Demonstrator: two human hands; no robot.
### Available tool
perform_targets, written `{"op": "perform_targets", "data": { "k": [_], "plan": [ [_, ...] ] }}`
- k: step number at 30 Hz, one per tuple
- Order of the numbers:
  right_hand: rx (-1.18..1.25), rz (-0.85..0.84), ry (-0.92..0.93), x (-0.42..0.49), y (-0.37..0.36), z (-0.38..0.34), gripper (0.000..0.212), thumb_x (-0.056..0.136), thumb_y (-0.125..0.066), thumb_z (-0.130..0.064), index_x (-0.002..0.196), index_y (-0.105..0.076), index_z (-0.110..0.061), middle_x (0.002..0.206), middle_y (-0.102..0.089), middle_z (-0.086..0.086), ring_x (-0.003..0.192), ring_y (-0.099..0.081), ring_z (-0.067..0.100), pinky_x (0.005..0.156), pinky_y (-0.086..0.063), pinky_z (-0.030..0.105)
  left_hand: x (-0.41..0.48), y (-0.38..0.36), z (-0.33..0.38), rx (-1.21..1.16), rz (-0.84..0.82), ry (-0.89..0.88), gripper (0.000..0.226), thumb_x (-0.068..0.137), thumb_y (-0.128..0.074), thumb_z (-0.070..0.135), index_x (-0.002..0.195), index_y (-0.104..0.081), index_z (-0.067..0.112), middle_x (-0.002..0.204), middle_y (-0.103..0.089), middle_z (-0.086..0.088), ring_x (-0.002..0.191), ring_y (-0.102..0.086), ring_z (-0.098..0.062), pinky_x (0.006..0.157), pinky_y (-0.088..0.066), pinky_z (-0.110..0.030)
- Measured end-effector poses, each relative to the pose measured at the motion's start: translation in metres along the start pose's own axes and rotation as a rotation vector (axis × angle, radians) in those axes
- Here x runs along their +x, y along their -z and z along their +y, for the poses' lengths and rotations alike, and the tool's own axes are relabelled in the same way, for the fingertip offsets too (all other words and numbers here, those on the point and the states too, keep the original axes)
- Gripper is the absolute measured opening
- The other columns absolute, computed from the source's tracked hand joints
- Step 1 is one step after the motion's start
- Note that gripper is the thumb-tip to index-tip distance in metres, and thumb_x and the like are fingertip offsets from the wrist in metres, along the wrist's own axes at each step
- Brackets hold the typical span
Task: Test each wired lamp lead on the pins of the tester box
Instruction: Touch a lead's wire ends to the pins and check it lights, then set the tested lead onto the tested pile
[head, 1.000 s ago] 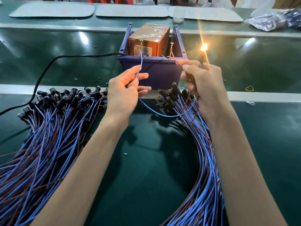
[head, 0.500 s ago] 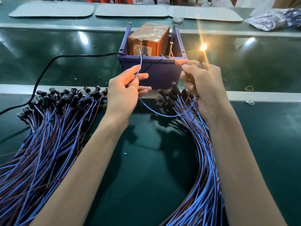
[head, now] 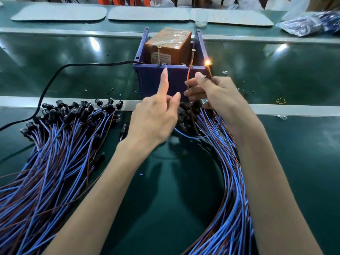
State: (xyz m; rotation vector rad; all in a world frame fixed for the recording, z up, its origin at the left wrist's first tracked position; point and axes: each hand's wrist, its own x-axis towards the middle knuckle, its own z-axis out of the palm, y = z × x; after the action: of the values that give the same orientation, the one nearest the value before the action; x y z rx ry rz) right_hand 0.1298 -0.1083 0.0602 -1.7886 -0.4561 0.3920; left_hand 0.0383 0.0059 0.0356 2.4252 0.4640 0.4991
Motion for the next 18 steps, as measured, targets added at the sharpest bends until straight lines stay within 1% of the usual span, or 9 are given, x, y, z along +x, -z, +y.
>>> {"op": "perform_targets", "data": {
  "k": [1, 3, 4, 6, 8, 10, 12, 15, 18],
  "plan": [
    [-0.072, -0.016, 0.001, 0.002, -0.002, 0.000, 0.034, 0.102, -0.042, -0.033, 0.086, -0.069, -0.019, 0.083, -0.073, 0.001, 0.072, -0.066, 0.003, 0.066, -0.049, 0.011, 0.000, 0.000, 0.001, 0.015, -0.033, 0.034, 0.065, 0.099, -0.037, 0.045, 0.153, -0.004, 0.029, 0.096, -0.072, 0.003, 0.099, -0.064, -0.032, 0.092, -0.042, -0.038],
    [-0.187, -0.035, -0.005, 0.004, -0.004, 0.002, 0.041, 0.101, -0.040, -0.040, 0.079, -0.069, -0.020, 0.091, -0.073, 0.004, 0.093, -0.066, 0.017, 0.094, -0.049, 0.032, -0.001, 0.000, 0.003, 0.057, -0.049, 0.059, 0.070, 0.098, -0.036, 0.049, 0.152, 0.005, 0.033, 0.104, -0.072, 0.000, 0.103, -0.062, -0.035, 0.095, -0.042, -0.043],
    [-0.221, -0.039, -0.014, 0.004, -0.005, 0.001, 0.044, 0.101, -0.039, -0.043, 0.078, -0.070, -0.021, 0.091, -0.072, 0.003, 0.096, -0.064, 0.019, 0.098, -0.046, 0.037, -0.002, 0.001, 0.003, 0.091, -0.034, 0.035, 0.072, 0.097, -0.040, 0.046, 0.152, 0.006, 0.033, 0.107, -0.071, 0.001, 0.103, -0.061, -0.036, 0.094, -0.043, -0.044],
    [-0.284, -0.021, -0.011, 0.002, -0.004, 0.000, 0.050, 0.100, -0.035, -0.048, 0.078, -0.071, -0.023, 0.089, -0.068, 0.000, 0.093, -0.061, 0.017, 0.090, -0.045, 0.029, -0.004, 0.002, 0.002, 0.176, -0.008, -0.035, 0.072, 0.097, -0.045, 0.036, 0.152, 0.001, 0.037, 0.113, -0.069, 0.001, 0.103, -0.061, -0.036, 0.090, -0.047, -0.045],
    [-0.350, 0.038, 0.005, 0.000, -0.001, -0.001, 0.055, 0.100, -0.030, -0.052, 0.076, -0.071, -0.026, 0.086, -0.065, 0.000, 0.090, -0.057, 0.016, 0.079, -0.039, 0.025, -0.003, 0.004, -0.001, 0.283, -0.029, -0.054, 0.062, 0.095, -0.045, 0.027, 0.149, -0.019, 0.042, 0.116, -0.067, -0.001, 0.103, -0.060, -0.036, 0.086, -0.049, -0.044],
    [-0.382, 0.090, 0.015, -0.001, 0.003, -0.002, 0.058, 0.098, -0.027, -0.058, 0.074, -0.070, -0.027, 0.077, -0.065, -0.001, 0.081, -0.057, 0.014, 0.074, -0.039, 0.026, -0.004, 0.006, -0.001, 0.377, -0.091, -0.018, 0.046, 0.092, -0.045, 0.024, 0.135, -0.050, 0.038, 0.117, -0.066, -0.004, 0.104, -0.059, -0.036, 0.082, -0.047, -0.040],
    [-0.370, 0.104, 0.018, -0.001, 0.008, -0.002, 0.061, 0.098, -0.027, -0.060, 0.078, -0.071, -0.024, 0.060, -0.063, -0.005, 0.060, -0.055, 0.004, 0.063, -0.039, 0.022, -0.005, 0.006, 0.001, 0.469, -0.168, 0.011, 0.033, 0.090, -0.045, 0.025, 0.116, -0.066, 0.029, 0.114, -0.065, -0.008, 0.100, -0.058, -0.036, 0.075, -0.043, -0.036],
    [-0.278, 0.094, 0.007, 0.000, 0.016, 0.000, 0.058, 0.098, -0.032, -0.056, 0.078, -0.070, -0.018, 0.049, -0.063, -0.004, 0.038, -0.047, 0.000, 0.047, -0.036, 0.012, -0.008, 0.007, 0.006, 0.560, -0.271, 0.027, 0.031, 0.090, -0.041, 0.029, 0.104, -0.068, 0.022, 0.094, -0.057, -0.009, 0.081, -0.047, -0.033, 0.067, -0.032, -0.033],
    [-0.111, 0.151, -0.013, 0.002, 0.024, 0.000, 0.047, 0.100, -0.042, -0.045, 0.076, -0.068, -0.013, 0.053, -0.064, 0.000, 0.039, -0.052, 0.005, 0.042, -0.040, 0.011, -0.011, 0.013, 0.009, 0.636, -0.367, 0.010, 0.029, 0.090, -0.035, 0.031, 0.081, -0.058, 0.016, 0.069, -0.038, -0.003, 0.066, -0.038, -0.028, 0.064, -0.029, -0.033]
  ]
}}
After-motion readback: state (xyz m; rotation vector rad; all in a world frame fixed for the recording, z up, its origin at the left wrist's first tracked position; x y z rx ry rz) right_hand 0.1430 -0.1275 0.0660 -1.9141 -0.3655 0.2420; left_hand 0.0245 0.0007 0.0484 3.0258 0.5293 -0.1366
